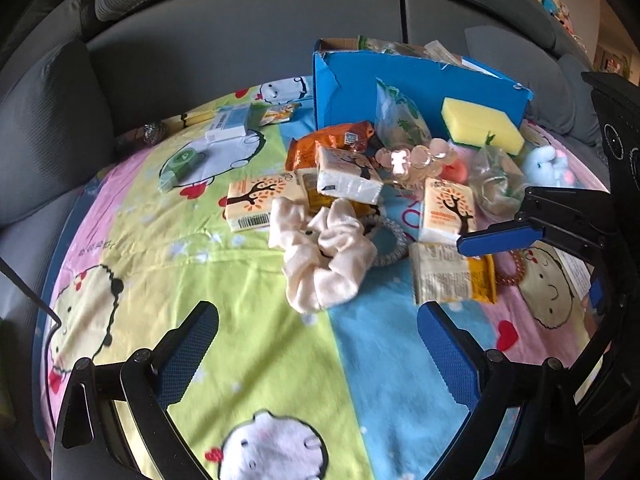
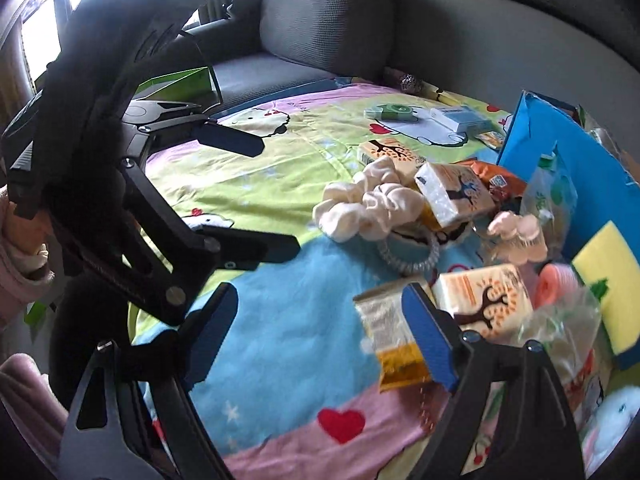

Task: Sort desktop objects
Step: 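Move the open left gripper down toward the cream fabric scrunchie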

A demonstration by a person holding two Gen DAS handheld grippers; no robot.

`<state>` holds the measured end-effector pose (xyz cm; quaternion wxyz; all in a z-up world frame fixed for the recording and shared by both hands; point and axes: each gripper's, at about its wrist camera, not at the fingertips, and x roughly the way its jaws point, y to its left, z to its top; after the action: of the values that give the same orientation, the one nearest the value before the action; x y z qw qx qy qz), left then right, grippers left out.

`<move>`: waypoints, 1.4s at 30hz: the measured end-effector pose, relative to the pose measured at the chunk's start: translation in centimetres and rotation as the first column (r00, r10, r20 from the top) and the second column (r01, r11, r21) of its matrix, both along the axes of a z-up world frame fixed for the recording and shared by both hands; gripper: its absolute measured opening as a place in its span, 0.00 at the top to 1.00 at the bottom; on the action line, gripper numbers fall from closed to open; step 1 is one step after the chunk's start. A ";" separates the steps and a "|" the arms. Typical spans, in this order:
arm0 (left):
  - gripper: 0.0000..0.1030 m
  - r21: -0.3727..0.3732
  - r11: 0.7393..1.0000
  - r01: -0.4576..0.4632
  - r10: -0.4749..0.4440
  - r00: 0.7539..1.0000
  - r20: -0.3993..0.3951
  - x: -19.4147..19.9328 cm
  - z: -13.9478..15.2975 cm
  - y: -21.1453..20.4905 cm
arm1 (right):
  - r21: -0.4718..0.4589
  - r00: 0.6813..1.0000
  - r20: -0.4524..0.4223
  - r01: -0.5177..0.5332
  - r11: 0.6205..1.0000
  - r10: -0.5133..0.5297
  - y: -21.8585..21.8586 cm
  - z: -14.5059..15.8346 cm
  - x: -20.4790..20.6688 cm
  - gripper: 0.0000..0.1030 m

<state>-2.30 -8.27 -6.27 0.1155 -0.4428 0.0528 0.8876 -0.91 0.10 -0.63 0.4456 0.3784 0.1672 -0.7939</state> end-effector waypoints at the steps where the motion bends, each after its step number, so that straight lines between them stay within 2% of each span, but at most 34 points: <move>1: 0.03 0.006 1.000 0.005 -0.005 1.000 0.004 -0.3 -0.1 -0.1 | 0.002 1.000 -0.001 0.003 1.000 -0.003 -0.2 -0.2 -0.4 0.18; 13: 0.03 0.025 0.999 0.042 -0.043 0.999 0.034 -2.9 -1.4 -0.8 | 0.020 1.000 0.008 -0.001 1.000 0.001 -2.2 -1.6 -2.5 0.18; 16: 0.11 0.041 0.996 0.084 -0.086 0.994 0.060 -3.3 -1.7 -1.1 | 0.020 1.000 0.015 -0.009 1.000 0.009 -2.4 -1.7 -2.7 0.18; 26: 0.12 -0.033 0.984 0.178 -0.174 0.981 0.090 -4.2 -2.2 -0.9 | 0.079 0.999 -0.040 -0.028 0.996 0.032 -3.2 -2.1 -4.3 0.19; 30: 0.12 -0.073 0.980 0.185 -0.178 0.979 0.095 -4.8 -2.3 -0.5 | 0.118 0.997 -0.043 -0.058 0.991 0.064 -3.6 -2.3 -5.3 0.20; 32: 0.12 -0.077 0.981 0.179 -0.172 0.981 0.089 -5.1 -2.3 -0.5 | 0.137 0.995 -0.051 -0.080 0.987 0.088 -4.0 -2.5 -5.7 0.23; 36: 0.14 -0.023 0.985 0.171 -0.168 0.982 0.091 -5.7 -2.5 -0.7 | 0.146 0.993 -0.037 -0.108 0.983 0.114 -4.5 -2.7 -6.4 0.30; 38: 0.23 -0.005 0.985 0.171 -0.169 0.981 0.100 -5.9 -2.8 -0.6 | 0.147 0.992 -0.036 -0.117 0.982 0.124 -4.7 -2.8 -6.5 0.37; 40: 0.29 0.019 0.983 0.185 -0.186 0.975 0.117 -6.1 -3.1 -0.5 | 0.141 0.992 -0.009 -0.125 0.982 0.127 -4.8 -3.0 -6.8 0.47; 42: 0.35 0.028 0.976 0.214 -0.216 0.968 0.131 -6.2 -3.3 -0.2 | 0.135 0.991 0.018 -0.134 0.982 0.133 -4.8 -3.3 -7.0 0.50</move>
<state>-8.48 -8.47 -9.57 0.2172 -0.4920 0.0865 0.8386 -7.88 -4.71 -3.91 0.4717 0.3995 0.2438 -0.7473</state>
